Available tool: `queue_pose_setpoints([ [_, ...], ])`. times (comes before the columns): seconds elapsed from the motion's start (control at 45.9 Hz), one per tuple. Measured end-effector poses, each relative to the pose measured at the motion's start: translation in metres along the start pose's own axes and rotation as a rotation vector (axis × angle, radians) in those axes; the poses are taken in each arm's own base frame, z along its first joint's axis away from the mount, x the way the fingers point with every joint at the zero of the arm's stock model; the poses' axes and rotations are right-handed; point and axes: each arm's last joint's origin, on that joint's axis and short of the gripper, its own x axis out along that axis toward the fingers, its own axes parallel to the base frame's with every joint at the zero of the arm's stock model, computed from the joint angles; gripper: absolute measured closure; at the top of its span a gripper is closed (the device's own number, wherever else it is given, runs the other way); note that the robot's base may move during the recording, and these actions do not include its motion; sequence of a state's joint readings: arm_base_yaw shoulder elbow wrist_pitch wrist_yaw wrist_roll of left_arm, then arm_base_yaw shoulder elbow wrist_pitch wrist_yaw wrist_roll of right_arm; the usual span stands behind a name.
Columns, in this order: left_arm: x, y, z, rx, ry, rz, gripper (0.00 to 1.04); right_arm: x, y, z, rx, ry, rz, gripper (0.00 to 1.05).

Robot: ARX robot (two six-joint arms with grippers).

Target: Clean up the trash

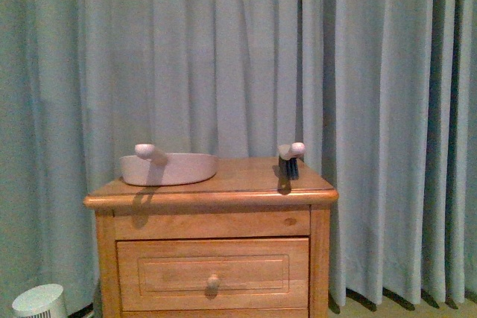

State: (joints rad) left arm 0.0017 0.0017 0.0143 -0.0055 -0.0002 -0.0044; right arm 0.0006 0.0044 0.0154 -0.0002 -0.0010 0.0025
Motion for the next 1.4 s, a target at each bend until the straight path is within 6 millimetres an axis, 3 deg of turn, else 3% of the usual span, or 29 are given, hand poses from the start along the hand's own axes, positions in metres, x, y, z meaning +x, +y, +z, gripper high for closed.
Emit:
queue_pose_setpoints([
  [1.396, 0.0000, 0.0000, 0.0000, 0.000, 0.000, 0.000, 0.08, 0.0000, 0.0000, 0.0000, 0.000, 0.000, 0.000, 0.07],
])
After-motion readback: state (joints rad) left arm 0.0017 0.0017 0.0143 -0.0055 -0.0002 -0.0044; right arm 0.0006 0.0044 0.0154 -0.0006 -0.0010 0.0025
